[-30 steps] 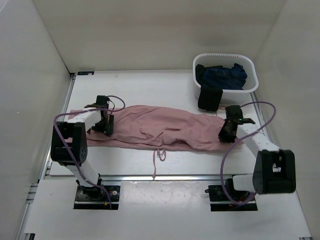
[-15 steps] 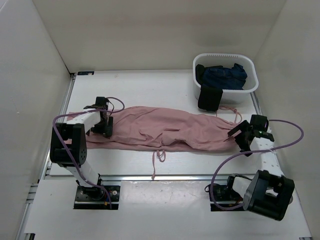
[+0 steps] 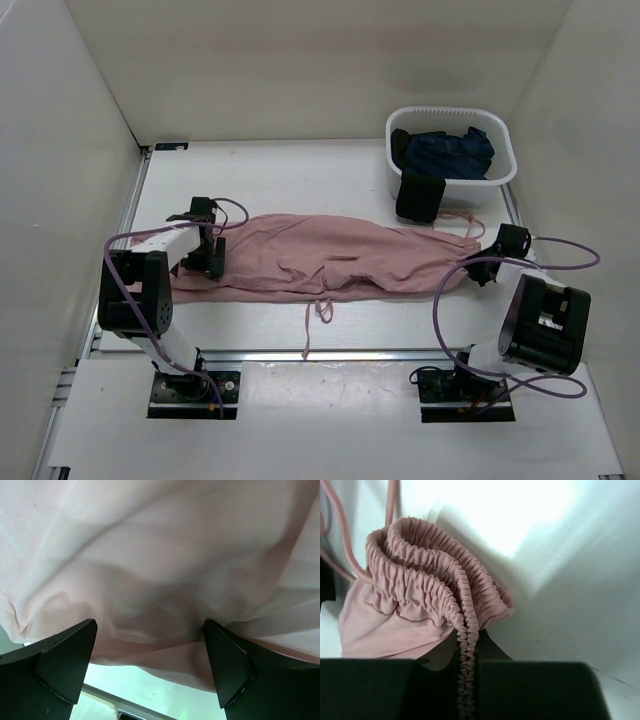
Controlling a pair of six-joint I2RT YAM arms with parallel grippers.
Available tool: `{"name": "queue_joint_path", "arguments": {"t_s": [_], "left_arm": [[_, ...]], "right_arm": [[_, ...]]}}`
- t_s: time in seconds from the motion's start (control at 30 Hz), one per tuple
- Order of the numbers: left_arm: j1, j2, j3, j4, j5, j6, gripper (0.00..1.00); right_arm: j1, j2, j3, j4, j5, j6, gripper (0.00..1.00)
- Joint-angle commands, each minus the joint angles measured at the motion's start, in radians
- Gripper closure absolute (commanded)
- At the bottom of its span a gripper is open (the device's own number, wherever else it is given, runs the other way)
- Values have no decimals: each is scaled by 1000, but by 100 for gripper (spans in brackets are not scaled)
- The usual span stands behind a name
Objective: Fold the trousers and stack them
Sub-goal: Fold the trousers
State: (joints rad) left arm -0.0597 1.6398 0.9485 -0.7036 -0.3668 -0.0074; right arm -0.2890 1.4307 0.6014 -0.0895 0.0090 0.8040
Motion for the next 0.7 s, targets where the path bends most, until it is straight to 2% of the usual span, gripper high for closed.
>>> {"name": "queue_joint_path", "arguments": {"t_s": [0.0,0.1,0.17,0.27,0.4,0.53,0.6,0.63,0.67], "left_arm": [[9,25,-59,-73,-12,7,0],[9,-7,-59,-85,-12,7,0],[9,-26,-21,-131,26,7,0],[0,-75,70,-178,127,7,0],[0,-118,144,-226,209,7,0],[0,-63,122,-226,158,7,0],[0,-29,84,-217,102,7,0],[0,-15,72,-217,101,7,0],[0,-5,49,-208,112,7,0]], "right_arm": [[-70,-22,-38,-87,72,17,100],[-151,-133,7,-144,72,-54,100],[-151,-211,79,-240,150,-110,100],[-142,-266,266,-403,264,-209,100],[-115,-279,486,-478,321,-359,100],[97,-279,652,-529,356,-544,100],[224,-256,718,-570,388,-571,100],[389,-247,731,-581,422,-571,100],[483,-224,732,-581,518,-571,100]]}}
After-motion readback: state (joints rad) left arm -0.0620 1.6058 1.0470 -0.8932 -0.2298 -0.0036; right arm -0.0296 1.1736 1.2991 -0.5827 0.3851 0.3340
